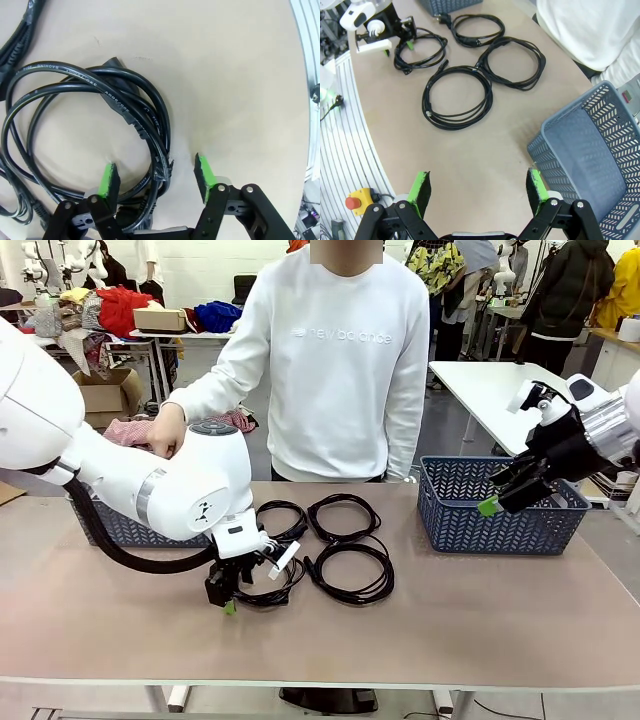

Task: Organize the cables according to human instructions.
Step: Pick up a bundle of cables and place it in the basket indicated by the human.

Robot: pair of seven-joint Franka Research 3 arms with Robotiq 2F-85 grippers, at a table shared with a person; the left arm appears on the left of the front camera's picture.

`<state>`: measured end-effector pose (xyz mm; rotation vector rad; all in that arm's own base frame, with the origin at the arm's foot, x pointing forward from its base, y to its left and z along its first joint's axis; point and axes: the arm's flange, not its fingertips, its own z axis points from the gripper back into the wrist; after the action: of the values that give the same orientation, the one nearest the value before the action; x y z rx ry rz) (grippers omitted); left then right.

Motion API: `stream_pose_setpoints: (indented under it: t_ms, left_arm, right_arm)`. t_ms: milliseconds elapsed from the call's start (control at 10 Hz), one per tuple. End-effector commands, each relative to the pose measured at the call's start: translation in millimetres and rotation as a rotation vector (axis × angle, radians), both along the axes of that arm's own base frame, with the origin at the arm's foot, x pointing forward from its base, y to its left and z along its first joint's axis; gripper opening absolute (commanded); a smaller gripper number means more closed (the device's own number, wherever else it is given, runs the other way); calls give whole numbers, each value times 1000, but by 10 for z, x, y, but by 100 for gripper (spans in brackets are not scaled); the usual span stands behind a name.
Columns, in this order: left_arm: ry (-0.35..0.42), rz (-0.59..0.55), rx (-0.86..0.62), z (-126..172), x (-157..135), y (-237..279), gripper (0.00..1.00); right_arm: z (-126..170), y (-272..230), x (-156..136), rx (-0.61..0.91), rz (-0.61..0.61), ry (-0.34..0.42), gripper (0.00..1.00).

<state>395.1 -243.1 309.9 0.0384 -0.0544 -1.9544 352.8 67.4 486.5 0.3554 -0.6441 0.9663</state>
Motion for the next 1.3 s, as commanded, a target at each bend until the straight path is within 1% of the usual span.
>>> stream_pose_setpoints:
  t_ms: [0,100,200,300,400,500,600,700,800,900,1000,1200]
  left_arm:
    - [13,-11,-21,14,19,37,43]
    - [13,-12,-21,21,16,31,60]
    - [16,-13,-24,22,17,27,24]
    - [15,-12,-24,23,20,23,41]
    - [18,-14,-25,29,18,18,5]
    - [17,-14,-25,38,15,12,22]
    - [18,-21,-29,69,1,-6,0]
    - [27,-29,-35,109,-15,-20,4]
    - [38,-48,-38,179,-56,-35,0]
    - [52,-72,-42,270,-117,-58,0]
    - [65,-94,-51,389,-185,-76,0]
    - [56,-77,-42,730,-232,-90,0]
  right_arm:
    - [-11,-25,31,16,27,-11,100]
    - [-11,-25,31,16,27,-11,100]
    - [-11,-25,31,16,27,-11,100]
    - [-11,-25,31,16,27,-11,100]
    - [-11,-25,31,16,27,-11,100]
    - [-11,-25,31,16,27,-11,100]
    - [-11,-25,31,16,27,-11,100]
    - [-11,-25,31,16,27,-11,100]
    - [-11,-25,31,16,27,-11,100]
    - [-11,-25,31,16,27,-11,100]
    - [-11,-25,31,16,27,-11,100]
    - [-11,-25,31,16,27,-11,100]
